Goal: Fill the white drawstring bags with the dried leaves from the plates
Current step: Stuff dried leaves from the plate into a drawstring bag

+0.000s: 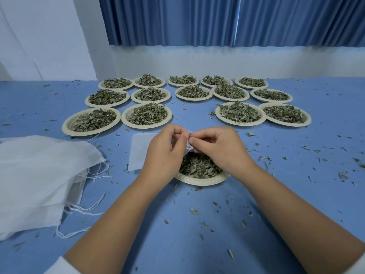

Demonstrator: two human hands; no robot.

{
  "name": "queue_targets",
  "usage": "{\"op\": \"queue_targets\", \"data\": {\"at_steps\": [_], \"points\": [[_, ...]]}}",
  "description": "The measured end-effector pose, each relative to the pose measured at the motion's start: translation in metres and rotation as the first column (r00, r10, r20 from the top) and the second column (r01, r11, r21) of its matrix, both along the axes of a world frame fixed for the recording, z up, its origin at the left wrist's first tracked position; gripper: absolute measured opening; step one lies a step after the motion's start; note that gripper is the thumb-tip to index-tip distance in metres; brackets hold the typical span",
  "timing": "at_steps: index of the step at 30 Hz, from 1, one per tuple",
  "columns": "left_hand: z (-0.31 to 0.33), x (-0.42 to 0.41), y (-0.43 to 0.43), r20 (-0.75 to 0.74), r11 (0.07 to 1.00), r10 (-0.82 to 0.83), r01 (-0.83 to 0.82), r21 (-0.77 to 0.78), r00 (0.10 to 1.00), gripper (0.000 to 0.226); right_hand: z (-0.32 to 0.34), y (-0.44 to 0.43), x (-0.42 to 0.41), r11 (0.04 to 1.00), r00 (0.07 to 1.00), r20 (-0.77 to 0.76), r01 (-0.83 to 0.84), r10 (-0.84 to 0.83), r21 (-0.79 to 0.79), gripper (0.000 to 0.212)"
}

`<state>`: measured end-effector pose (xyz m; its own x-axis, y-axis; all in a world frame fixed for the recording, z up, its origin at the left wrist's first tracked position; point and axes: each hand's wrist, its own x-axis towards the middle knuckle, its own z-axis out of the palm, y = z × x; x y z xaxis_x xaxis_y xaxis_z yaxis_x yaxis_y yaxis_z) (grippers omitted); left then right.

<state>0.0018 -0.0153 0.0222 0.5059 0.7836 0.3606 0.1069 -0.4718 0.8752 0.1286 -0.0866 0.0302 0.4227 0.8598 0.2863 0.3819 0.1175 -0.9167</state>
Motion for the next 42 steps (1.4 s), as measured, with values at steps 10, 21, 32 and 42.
{"op": "queue_targets", "data": {"at_steps": [10, 21, 32, 42], "points": [[0.001, -0.001, -0.005, 0.003, 0.995, -0.1, 0.1, 0.013, 0.995, 0.01, -0.004, 0.002, 0.0, 0.996, 0.952, 0.294, 0.09, -0.083, -0.011, 0.026], [0.003, 0.0, -0.003, 0.078, 0.994, -0.097, 0.1, -0.04, 0.992, 0.007, -0.003, 0.003, -0.001, 0.992, 0.997, 0.058, -0.046, 0.053, -0.118, 0.011], [-0.005, -0.002, 0.016, 0.047, 0.988, 0.153, -0.154, 0.008, 0.987, 0.013, -0.004, 0.002, 0.018, 0.983, 0.945, 0.301, 0.163, -0.131, -0.083, 0.017], [-0.005, -0.003, 0.017, 0.058, 0.983, 0.186, -0.185, -0.013, 0.981, 0.013, -0.018, 0.006, 0.009, 0.938, 0.69, 0.719, 0.189, 0.084, -0.292, 0.041]]}}
